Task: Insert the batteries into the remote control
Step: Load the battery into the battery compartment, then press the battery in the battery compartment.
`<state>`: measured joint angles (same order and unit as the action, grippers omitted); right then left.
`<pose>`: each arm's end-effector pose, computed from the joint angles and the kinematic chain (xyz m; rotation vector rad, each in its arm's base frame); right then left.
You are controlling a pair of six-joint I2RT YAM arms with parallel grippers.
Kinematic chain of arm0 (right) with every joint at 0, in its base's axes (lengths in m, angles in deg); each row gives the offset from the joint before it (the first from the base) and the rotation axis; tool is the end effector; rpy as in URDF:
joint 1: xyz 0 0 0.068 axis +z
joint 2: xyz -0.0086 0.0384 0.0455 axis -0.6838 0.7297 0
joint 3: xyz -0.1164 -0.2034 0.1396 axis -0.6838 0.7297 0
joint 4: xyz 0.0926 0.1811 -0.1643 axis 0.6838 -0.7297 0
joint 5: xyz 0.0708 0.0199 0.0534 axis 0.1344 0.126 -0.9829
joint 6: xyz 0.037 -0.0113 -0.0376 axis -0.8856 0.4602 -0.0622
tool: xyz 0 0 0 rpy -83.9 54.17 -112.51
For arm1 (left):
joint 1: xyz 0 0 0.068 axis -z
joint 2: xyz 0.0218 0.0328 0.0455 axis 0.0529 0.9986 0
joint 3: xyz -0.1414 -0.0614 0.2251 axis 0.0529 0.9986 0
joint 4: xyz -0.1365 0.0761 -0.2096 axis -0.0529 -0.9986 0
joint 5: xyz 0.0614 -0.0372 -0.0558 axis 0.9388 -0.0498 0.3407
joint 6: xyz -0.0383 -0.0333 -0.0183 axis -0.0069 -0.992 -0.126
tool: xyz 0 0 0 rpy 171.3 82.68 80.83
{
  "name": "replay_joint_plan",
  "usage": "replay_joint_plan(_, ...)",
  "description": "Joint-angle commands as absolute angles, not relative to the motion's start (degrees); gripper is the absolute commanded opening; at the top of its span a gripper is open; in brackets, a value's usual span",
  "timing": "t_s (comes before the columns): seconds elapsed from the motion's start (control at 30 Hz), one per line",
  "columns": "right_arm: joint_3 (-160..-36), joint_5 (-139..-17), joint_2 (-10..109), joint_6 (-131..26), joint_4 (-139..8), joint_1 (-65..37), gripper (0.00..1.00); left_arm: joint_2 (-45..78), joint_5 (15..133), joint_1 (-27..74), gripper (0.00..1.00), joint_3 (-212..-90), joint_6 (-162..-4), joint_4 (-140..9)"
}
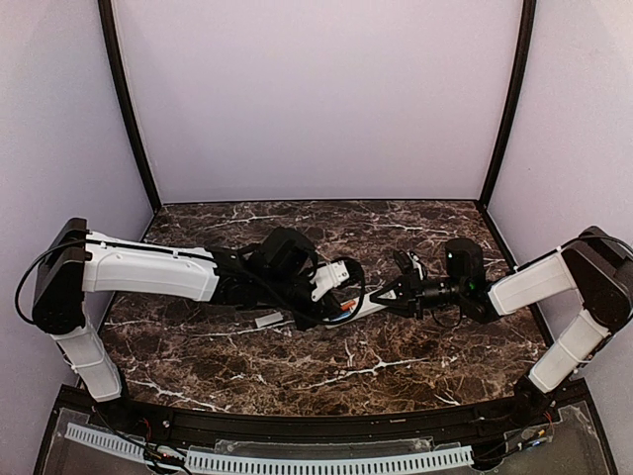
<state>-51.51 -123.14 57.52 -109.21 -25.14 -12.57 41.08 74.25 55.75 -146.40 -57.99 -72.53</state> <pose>0.2267 0.1669 0.1605 -0.1029 2.3259 1.8625 0.1979 -0.3362 0.2276 1.4008 1.7989 -0.5865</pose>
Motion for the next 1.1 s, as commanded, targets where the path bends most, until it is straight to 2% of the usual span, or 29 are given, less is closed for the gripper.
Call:
replay_joint_plan(0.0,-51.31,-124.61,57.54,-109.46,-21.17,-12.92,0.00,42.20,76.74,56.12,0.14,-147.31,-57.79,-76.21)
replay_joint_plan(0.13,-51.36,-124.59,57.54,-109.58,-21.01,-12.90,0.00,42.30,75.87,56.13,0.25,-147.41,-57.55,-76.58)
replay_joint_plan(0.2,-51.41,-124.60,57.62,-109.66,-20.91,-12.90,0.00,42.30,75.49,56.12,0.26,-147.49,-57.50,-76.73)
replay_joint_plan(0.47,-51.49,-124.95,58.24,-109.67,-20.75,-13.06,0.00,41.44,75.03,56.15,0.23,-147.33,-57.26,-76.72)
replay_joint_plan(0.83,-51.43,-125.63,59.74,-109.38,-19.80,-13.10,0.00,34.16,70.33,54.58,0.48,-145.04,-58.42,-72.79)
replay_joint_plan(1.07,-51.54,-125.83,59.51,-107.11,-20.72,-13.09,0.00,34.92,63.67,51.59,0.51,-146.78,-62.48,-75.23)
